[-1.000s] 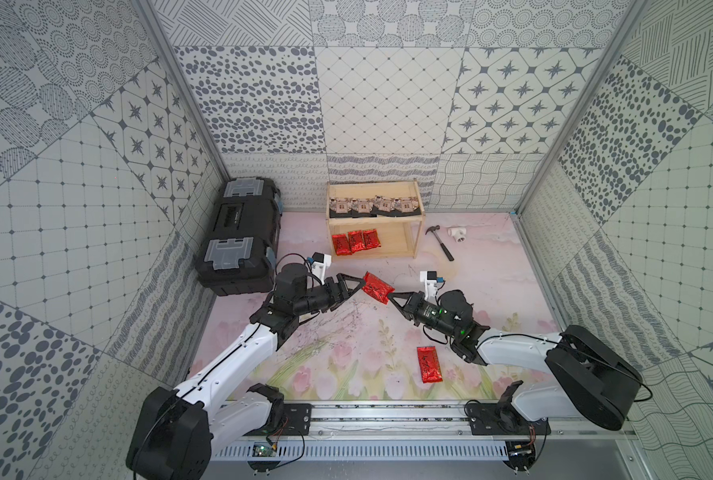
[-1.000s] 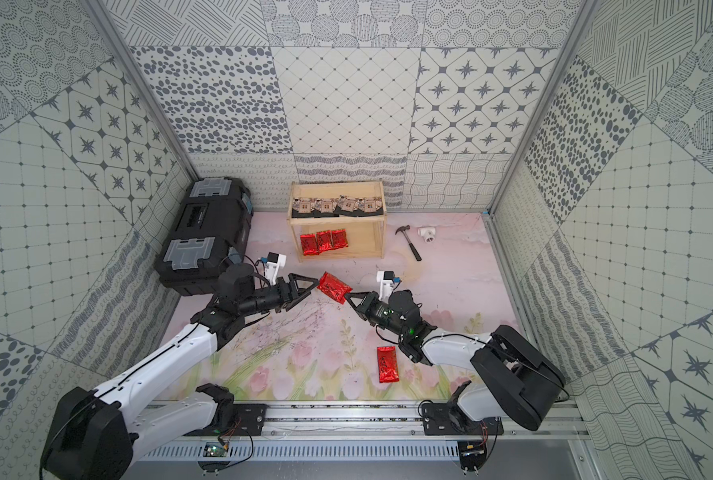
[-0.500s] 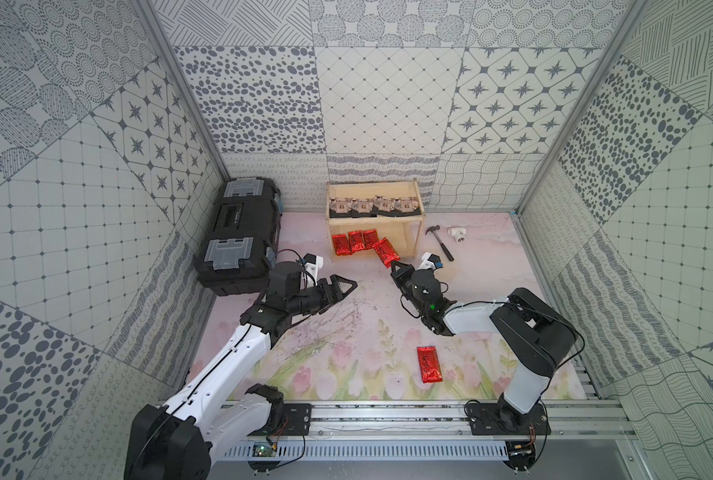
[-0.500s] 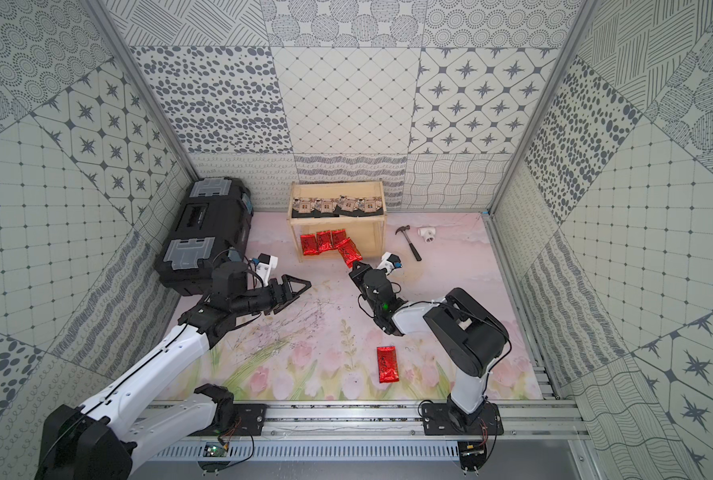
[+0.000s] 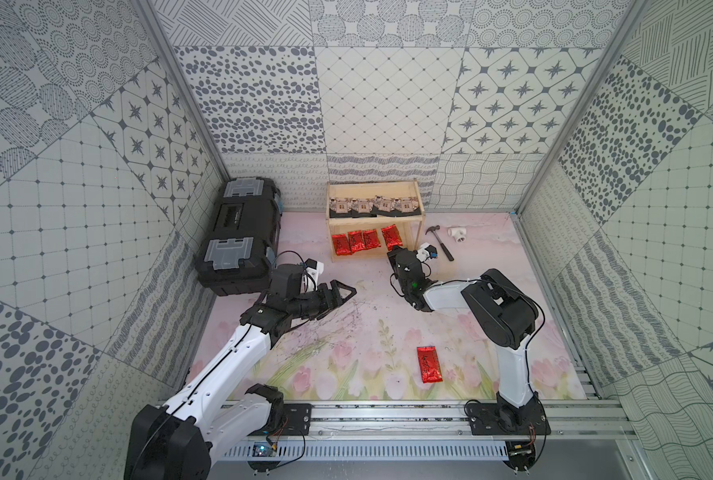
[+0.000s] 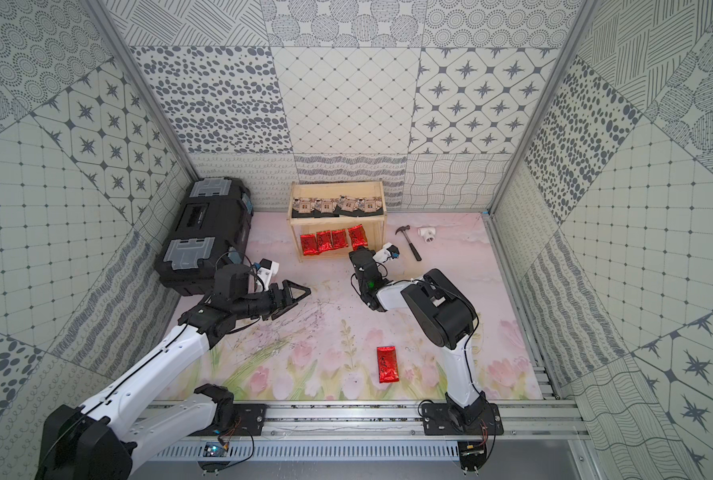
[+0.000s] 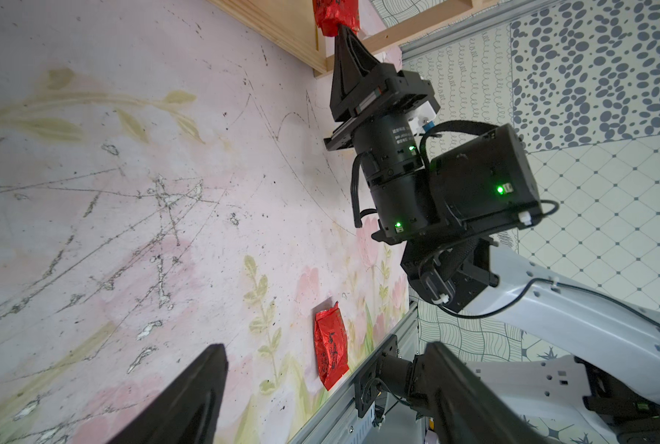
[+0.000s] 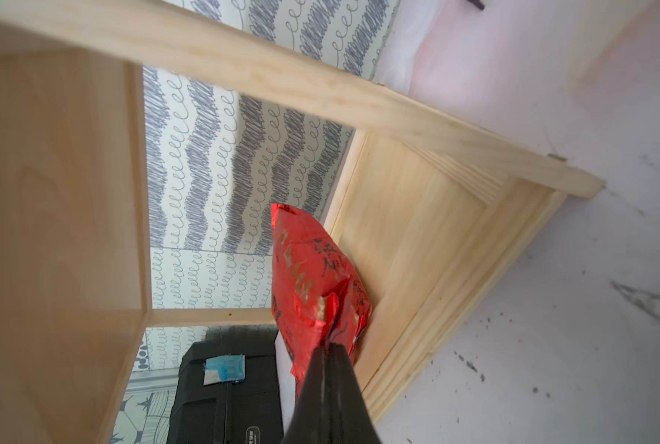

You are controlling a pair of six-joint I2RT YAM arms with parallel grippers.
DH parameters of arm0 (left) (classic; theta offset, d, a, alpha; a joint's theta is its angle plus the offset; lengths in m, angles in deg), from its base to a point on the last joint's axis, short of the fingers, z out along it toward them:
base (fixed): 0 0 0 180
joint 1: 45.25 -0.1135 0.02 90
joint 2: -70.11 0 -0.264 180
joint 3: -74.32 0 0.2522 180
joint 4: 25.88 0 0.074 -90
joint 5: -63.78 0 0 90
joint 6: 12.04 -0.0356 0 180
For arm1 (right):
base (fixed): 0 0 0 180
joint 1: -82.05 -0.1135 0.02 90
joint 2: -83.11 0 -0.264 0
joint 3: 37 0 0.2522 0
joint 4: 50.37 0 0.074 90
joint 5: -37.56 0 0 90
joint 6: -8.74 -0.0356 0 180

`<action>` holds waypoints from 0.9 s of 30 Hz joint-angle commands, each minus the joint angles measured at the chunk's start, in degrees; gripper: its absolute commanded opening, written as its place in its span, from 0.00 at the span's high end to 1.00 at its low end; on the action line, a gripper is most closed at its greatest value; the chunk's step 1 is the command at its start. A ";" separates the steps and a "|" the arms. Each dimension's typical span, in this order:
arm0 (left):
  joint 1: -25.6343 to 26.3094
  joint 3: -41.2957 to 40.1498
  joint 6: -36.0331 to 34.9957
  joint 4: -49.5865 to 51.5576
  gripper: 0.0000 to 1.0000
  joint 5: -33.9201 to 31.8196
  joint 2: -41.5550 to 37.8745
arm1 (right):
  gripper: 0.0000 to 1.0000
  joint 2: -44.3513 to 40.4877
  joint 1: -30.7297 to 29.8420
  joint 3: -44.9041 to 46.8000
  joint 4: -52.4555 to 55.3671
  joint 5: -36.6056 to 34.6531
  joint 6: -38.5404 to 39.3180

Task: Place the tea bags on the shelf by color
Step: Place the tea bag on the shelf.

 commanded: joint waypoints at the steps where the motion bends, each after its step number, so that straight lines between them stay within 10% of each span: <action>1: -0.41 -0.18 -1.48 0.46 0.16 0.84 -0.27 | 1.00 1.79 0.36 -2.94 3.25 -1.83 -1.85; 27: -0.38 -0.37 -1.54 0.20 0.16 1.19 -0.59 | 1.00 10.41 0.56 -13.15 8.77 -0.39 -6.77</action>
